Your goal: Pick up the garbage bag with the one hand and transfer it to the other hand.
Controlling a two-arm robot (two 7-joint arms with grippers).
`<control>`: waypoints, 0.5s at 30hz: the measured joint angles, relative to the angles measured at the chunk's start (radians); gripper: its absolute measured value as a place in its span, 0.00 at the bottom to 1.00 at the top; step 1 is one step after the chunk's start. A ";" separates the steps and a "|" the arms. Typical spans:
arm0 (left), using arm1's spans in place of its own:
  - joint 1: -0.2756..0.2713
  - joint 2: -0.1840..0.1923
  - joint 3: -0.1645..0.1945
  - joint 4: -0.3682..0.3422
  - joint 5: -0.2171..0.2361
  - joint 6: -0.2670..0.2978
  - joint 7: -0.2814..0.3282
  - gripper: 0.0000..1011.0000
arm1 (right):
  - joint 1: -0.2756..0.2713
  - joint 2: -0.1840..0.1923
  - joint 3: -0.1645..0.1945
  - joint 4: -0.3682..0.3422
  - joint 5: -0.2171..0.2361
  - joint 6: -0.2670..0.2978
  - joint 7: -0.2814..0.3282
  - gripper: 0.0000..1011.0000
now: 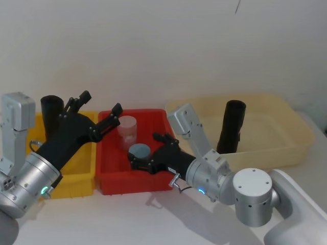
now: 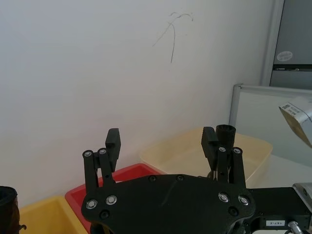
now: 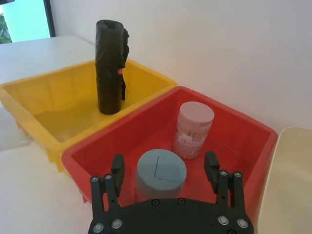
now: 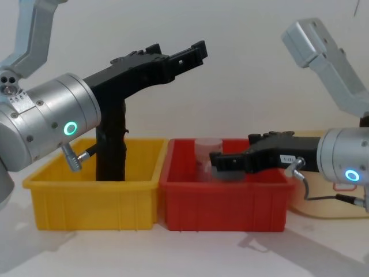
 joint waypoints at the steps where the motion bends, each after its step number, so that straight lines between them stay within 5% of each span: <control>1: 0.000 0.000 0.000 0.000 0.000 0.000 0.000 0.99 | 0.000 0.000 0.000 0.001 0.000 0.000 0.000 0.99; 15: 0.000 0.000 0.000 0.000 0.000 0.000 0.000 0.99 | 0.010 -0.022 0.007 0.024 0.036 0.043 -0.006 0.99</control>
